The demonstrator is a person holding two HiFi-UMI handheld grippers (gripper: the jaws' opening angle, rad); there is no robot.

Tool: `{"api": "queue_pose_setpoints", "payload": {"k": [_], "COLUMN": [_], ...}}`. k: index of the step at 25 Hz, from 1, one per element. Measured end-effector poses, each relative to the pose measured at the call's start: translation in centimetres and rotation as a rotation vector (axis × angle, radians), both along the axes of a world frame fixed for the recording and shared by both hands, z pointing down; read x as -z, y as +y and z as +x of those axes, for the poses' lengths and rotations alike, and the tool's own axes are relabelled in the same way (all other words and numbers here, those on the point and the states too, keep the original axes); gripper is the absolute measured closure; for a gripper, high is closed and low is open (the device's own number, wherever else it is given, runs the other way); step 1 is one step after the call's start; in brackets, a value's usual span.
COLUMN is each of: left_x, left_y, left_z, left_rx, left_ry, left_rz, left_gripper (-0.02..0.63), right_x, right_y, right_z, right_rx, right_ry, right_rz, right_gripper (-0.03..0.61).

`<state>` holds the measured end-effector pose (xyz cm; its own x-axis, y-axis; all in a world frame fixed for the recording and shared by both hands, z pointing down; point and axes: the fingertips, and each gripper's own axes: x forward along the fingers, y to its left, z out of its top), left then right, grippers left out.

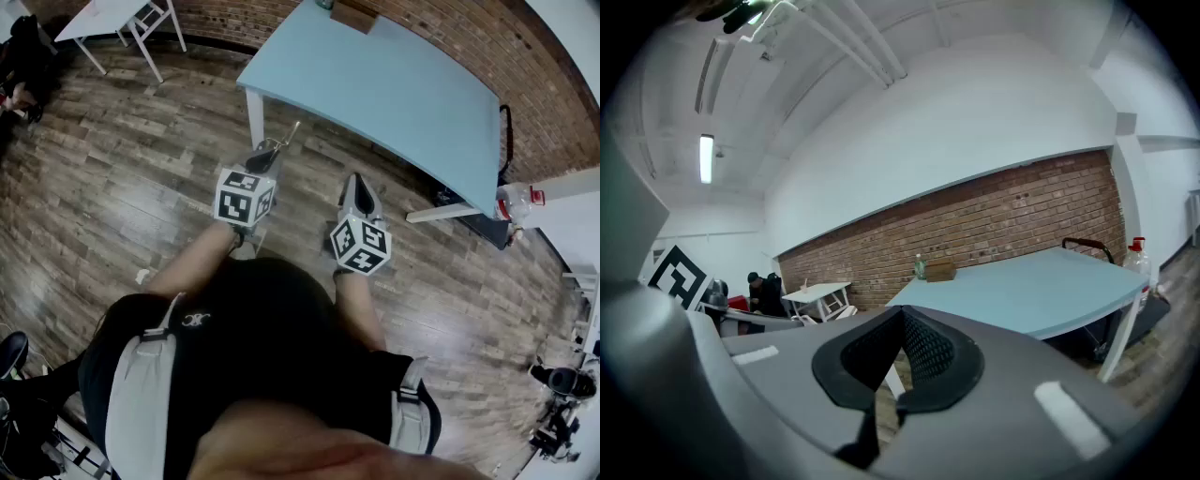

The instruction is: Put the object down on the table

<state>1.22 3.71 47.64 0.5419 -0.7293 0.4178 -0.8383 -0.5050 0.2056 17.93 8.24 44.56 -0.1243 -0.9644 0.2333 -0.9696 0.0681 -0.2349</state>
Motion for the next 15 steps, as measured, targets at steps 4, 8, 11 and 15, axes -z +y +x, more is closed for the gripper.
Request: {"api": "queue_pose_setpoints", "payload": {"k": [4,8,11,15], "left_x": [-0.1,-0.1,-0.1,-0.4], "left_y": [0.1,-0.1,-0.2,-0.4], "left_z": [-0.2,-0.6,-0.8,-1.0], "left_rx": [-0.002,0.01,0.012,0.005], "left_ry": [0.001,0.01,0.014,0.019], "left_rz": [-0.005,-0.005,-0.01,-0.016], "left_gripper": [0.607,0.607,0.607,0.607], "right_x": [0.0,-0.1,-0.6,-0.8], "right_y": [0.0,-0.3,-0.4,-0.5], "right_z": [-0.3,-1.2,-1.4,-1.7], "right_rx": [0.003,0.022,0.022,0.016], "right_ry": [0.003,0.015,0.02,0.022], "right_rz": [0.0,-0.007,-0.034,-0.038], "right_gripper": [0.566,0.565,0.565,0.565]}}
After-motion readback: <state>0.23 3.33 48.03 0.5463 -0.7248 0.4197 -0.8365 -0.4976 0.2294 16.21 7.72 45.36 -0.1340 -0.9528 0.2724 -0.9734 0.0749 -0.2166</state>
